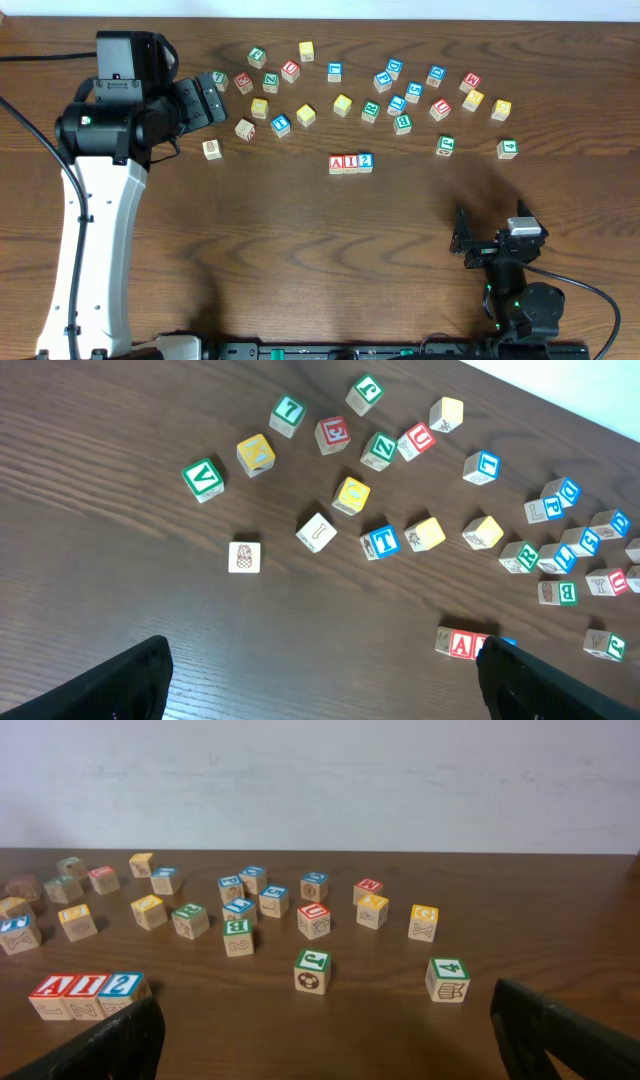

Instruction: Spell out AI2

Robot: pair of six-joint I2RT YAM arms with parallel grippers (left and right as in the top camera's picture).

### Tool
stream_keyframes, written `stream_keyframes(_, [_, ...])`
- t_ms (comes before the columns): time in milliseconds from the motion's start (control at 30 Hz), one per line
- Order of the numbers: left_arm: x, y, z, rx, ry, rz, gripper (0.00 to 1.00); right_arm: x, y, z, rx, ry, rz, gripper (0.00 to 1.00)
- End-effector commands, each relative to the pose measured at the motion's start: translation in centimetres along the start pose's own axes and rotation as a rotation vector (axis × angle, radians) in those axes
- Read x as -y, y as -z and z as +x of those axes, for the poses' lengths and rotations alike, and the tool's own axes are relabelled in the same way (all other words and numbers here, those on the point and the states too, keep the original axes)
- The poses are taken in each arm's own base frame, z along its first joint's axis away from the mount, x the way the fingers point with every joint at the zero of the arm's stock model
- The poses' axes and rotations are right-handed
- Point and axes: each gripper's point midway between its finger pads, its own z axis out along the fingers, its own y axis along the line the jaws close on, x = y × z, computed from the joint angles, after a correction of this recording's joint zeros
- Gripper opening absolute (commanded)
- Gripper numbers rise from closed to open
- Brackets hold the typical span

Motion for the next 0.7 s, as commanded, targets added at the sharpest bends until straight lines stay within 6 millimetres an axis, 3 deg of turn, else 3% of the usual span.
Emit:
stream_keyframes(0, [-0.23,0.36,-0.34,0.013,-0.006,-0.009,0.96,0.30,0.03,0.02,0.004,0.000,0.010,0.99])
stream_keyframes(667, [-0.70,1.23,0.07,0.031,-0.008,-0.026,0.96,0.30,0.03,0.02,0.004,0.000,0.010,0.99])
